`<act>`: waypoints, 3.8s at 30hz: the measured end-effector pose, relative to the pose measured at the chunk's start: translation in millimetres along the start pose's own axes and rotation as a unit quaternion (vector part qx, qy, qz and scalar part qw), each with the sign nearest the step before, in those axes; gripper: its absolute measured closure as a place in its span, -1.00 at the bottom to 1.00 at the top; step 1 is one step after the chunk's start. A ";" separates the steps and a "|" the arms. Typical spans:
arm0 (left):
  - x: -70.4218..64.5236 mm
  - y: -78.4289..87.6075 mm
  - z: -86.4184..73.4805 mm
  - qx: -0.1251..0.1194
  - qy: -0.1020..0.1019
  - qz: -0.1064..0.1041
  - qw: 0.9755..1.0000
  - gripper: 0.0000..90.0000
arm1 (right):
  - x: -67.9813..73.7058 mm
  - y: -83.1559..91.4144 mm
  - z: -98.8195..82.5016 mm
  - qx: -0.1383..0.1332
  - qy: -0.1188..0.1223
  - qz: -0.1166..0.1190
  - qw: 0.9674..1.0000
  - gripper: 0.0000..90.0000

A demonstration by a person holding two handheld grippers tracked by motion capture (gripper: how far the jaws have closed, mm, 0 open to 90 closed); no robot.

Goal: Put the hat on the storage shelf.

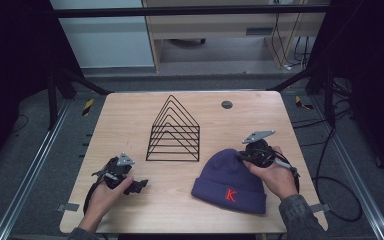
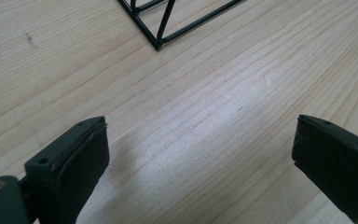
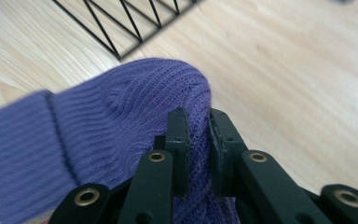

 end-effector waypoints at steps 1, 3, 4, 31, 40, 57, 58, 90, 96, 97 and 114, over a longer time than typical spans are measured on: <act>0.6 1.4 0.2 -0.001 -0.001 -0.001 1.000 -0.92 | 3.5 3.6 2.8 -0.007 0.007 0.000 1.000 0.78; 1.2 6.6 1.4 -0.005 -0.003 -0.002 1.000 -0.90 | 9.9 9.5 7.4 -0.020 0.014 0.003 1.000 0.78; 1.2 9.4 2.5 -0.014 -0.001 -0.001 1.000 -0.88 | 13.7 13.1 9.7 -0.028 0.017 0.005 0.999 0.78; 28.5 75.9 66.2 -0.088 -0.064 0.043 0.993 -0.84 | 70.5 65.3 100.3 -0.087 0.120 -0.005 0.989 0.80; 32.5 90.9 92.0 -0.107 -0.057 0.019 0.992 -0.84 | 78.4 93.7 127.6 -0.107 0.138 -0.011 0.984 0.80; 42.7 89.7 151.1 -0.145 -0.036 -0.037 0.988 -0.84 | 43.6 117.7 177.1 -0.149 0.132 -0.042 0.979 0.80; 43.5 90.2 155.0 -0.147 -0.036 -0.037 0.988 -0.84 | 43.4 118.4 180.3 -0.153 0.133 -0.044 0.978 0.80; 51.0 90.4 163.5 -0.171 -0.030 -0.081 0.981 -0.87 | 105.7 50.6 281.5 -0.186 0.197 0.033 0.962 0.80; 52.5 83.0 162.7 -0.167 -0.021 -0.093 0.981 -0.86 | 108.6 47.4 280.7 -0.187 0.201 0.042 0.961 0.80; 52.2 82.8 163.2 -0.169 -0.021 -0.098 0.981 -0.82 | 108.6 46.9 280.6 -0.187 0.201 0.043 0.961 0.80; 51.5 96.8 172.0 -0.181 -0.016 -0.061 0.982 0.56 | 82.6 46.9 275.3 -0.181 0.170 0.028 0.968 0.79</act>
Point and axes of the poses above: each handheld gripper's, and its own axes: y roughly backward along the jaws, z roughly out of its top, x roughly to its left, the point moved 2 cm from there along -y, roughly forward along the jaws, and after that the axes turned 14 degrees about z, right-handed, at the moved point
